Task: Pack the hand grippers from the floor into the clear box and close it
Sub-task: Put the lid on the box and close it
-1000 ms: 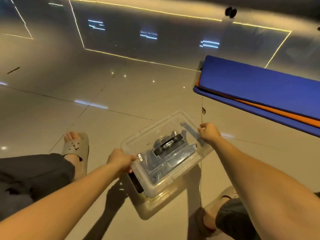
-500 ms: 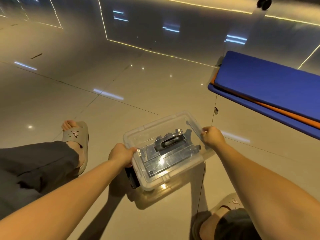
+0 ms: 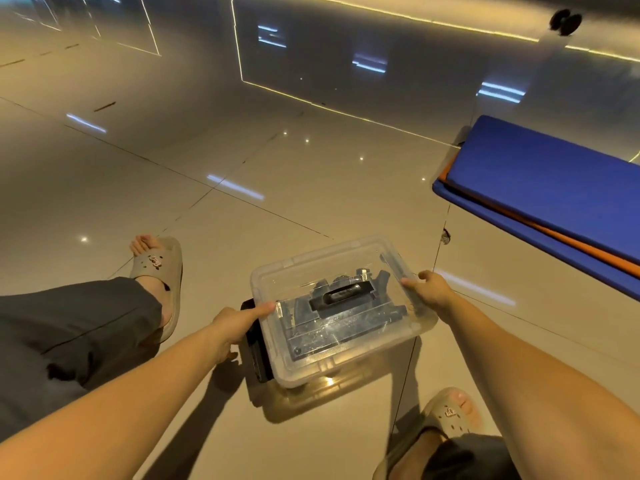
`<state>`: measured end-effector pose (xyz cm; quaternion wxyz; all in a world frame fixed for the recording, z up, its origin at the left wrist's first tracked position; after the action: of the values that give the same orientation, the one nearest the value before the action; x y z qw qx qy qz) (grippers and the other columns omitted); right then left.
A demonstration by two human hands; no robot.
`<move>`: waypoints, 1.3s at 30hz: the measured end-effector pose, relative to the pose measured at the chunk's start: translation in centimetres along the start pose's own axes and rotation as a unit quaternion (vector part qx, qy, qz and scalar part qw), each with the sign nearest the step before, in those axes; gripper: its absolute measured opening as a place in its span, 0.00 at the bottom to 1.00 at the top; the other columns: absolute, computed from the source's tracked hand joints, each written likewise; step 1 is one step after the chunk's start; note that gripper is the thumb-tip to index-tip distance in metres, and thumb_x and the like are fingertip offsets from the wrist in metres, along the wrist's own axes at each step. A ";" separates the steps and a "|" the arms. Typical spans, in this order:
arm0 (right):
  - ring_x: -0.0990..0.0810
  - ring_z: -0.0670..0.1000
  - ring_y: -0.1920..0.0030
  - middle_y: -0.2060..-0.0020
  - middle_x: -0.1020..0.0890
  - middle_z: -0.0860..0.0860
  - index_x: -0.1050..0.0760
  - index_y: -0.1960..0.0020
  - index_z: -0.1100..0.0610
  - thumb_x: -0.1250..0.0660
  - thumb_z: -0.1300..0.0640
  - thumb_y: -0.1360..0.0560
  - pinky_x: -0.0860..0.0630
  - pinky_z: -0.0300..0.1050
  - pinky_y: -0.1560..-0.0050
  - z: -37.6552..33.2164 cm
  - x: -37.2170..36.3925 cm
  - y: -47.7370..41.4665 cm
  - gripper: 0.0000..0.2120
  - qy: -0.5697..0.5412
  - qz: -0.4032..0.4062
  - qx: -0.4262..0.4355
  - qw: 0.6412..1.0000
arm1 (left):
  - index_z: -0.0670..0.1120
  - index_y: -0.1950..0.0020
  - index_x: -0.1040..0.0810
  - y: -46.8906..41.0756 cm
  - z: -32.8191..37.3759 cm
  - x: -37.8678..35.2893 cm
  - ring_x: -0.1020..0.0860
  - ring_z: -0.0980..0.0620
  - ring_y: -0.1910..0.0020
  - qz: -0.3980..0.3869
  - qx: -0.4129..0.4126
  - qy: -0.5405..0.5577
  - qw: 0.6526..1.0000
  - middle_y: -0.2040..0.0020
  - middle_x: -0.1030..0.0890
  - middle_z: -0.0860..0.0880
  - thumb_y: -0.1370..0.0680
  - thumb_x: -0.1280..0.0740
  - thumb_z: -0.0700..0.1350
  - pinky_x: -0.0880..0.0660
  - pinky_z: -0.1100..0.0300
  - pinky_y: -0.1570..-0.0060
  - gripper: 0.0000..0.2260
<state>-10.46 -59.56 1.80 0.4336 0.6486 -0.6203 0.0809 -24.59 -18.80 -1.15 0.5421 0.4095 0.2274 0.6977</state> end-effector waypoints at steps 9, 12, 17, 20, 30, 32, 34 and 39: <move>0.22 0.64 0.40 0.39 0.21 0.64 0.25 0.36 0.71 0.25 0.44 0.26 0.24 0.56 0.45 0.6 0.4 -0.7 0.33 -0.026 -0.033 -0.039 0.998 | 0.44 0.47 0.22 1.8 1.5 -0.9 0.17 0.45 0.54 0.047 -0.114 -0.050 0.991 0.52 0.16 0.45 0.24 0.25 0.51 0.18 0.47 0.49 0.14; 0.23 0.63 0.38 0.36 0.23 0.63 0.28 0.33 0.71 0.26 0.44 0.26 0.25 0.53 0.47 0.8 0.3 -0.7 0.35 -0.032 -0.042 -0.048 0.997 | 0.48 0.47 0.23 2.5 2.1 -1.4 0.18 0.46 0.53 0.081 -0.146 -0.104 0.980 0.52 0.17 0.47 0.21 0.30 0.52 0.19 0.47 0.48 0.09; 0.22 0.60 0.46 0.38 0.22 0.62 0.27 0.35 0.69 0.25 0.46 0.26 0.23 0.54 0.49 0.6 0.2 -0.7 0.31 -0.060 -0.069 -0.047 0.995 | 0.44 0.49 0.23 2.5 2.7 -1.6 0.19 0.44 0.55 0.098 -0.159 -0.140 0.972 0.52 0.18 0.44 0.20 0.32 0.49 0.20 0.52 0.54 0.08; 0.21 0.60 0.45 0.38 0.22 0.62 0.29 0.33 0.69 0.25 0.45 0.27 0.22 0.53 0.51 0.5 0.5 -0.5 0.34 -0.058 -0.069 -0.042 0.995 | 0.46 0.51 0.23 1.9 2.6 -1.5 0.18 0.44 0.56 0.110 -0.157 -0.138 0.972 0.54 0.18 0.45 0.21 0.32 0.48 0.19 0.50 0.53 0.06; 0.16 0.62 0.54 0.53 0.16 0.62 0.20 0.46 0.66 0.23 0.50 0.28 0.17 0.60 0.53 -0.4 0.7 -0.6 0.20 -0.001 -0.006 0.024 1.000 | 0.50 0.47 0.24 0.8 4.7 -0.7 0.21 0.45 0.57 0.156 -0.205 -0.156 0.954 0.53 0.19 0.46 0.20 0.35 0.48 0.25 0.55 0.60 0.04; 0.17 0.61 0.54 0.53 0.16 0.60 0.20 0.44 0.64 0.24 0.50 0.26 0.17 0.58 0.53 -0.6 0.4 -0.5 0.19 0.010 0.008 0.030 0.999 | 0.49 0.45 0.24 0.6 4.8 -0.7 0.20 0.42 0.54 0.155 -0.201 -0.160 0.954 0.52 0.19 0.45 0.19 0.35 0.49 0.22 0.51 0.55 0.06; 0.17 0.61 0.51 0.51 0.15 0.59 0.20 0.41 0.63 0.26 0.51 0.25 0.18 0.59 0.49 -0.9 0.2 -0.5 0.18 0.029 0.019 0.034 0.999 | 0.48 0.44 0.24 0.7 4.9 -0.7 0.20 0.42 0.53 0.150 -0.196 -0.165 0.955 0.50 0.18 0.45 0.19 0.35 0.49 0.22 0.51 0.53 0.07; 0.17 0.62 0.49 0.49 0.16 0.60 0.22 0.41 0.64 0.28 0.53 0.24 0.19 0.58 0.45 -1.2 -0.2 -0.6 0.17 0.065 0.044 0.013 0.997 | 0.43 0.41 0.23 0.8 5.1 -0.9 0.20 0.41 0.52 0.134 -0.173 -0.173 0.960 0.48 0.18 0.43 0.19 0.36 0.46 0.22 0.51 0.51 0.10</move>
<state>-9.48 -58.71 2.09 0.4604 0.6194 -0.6180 0.1499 -20.80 -20.60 2.06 0.5374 0.4505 -0.0509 0.7112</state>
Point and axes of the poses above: each hand's wrist, its own y-axis away from the middle knuckle, its own x-axis out of the back of the hand, z = x × y, the point moved 8 cm from there along -y, towards the middle knuckle
